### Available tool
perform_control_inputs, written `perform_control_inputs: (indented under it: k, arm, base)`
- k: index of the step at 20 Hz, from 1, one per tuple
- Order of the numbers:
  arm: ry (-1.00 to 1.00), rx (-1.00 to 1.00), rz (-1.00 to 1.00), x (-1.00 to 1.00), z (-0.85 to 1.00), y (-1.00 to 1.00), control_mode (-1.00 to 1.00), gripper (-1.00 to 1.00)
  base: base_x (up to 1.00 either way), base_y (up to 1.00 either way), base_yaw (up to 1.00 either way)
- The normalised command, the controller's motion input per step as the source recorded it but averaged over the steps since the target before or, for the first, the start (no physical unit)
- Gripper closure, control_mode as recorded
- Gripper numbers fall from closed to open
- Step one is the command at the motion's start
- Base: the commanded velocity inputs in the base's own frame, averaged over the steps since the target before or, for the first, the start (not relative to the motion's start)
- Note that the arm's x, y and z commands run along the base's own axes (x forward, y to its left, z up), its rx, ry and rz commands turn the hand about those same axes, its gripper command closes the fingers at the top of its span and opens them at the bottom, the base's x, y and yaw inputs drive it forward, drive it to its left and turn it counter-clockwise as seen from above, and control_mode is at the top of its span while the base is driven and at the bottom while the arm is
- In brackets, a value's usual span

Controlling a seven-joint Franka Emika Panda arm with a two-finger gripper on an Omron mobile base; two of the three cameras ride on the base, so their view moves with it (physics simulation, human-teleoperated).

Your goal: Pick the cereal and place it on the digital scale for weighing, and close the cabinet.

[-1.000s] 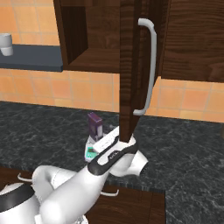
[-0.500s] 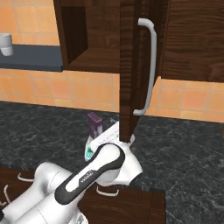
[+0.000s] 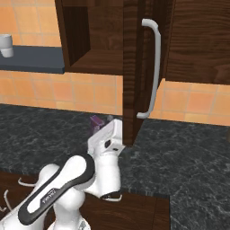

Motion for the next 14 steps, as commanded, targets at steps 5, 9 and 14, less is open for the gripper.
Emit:
perform_control_inputs:
  k: [5, 9, 14]
  arm:
    - [-0.40, -0.18, -0.23, -0.77, 0.30, -0.49, -1.00, -1.00]
    - [-0.40, -0.42, -0.20, -1.00, 0.00, 0.00, -1.00, -1.00]
    - [-0.16, -0.33, -0.24, -0.57, -0.04, -0.30, -1.00, -1.00]
  base:
    - [0.00, 0.00, 0.00]
    - [0.00, 0.00, 0.00]
    - [0.00, 0.00, 0.00]
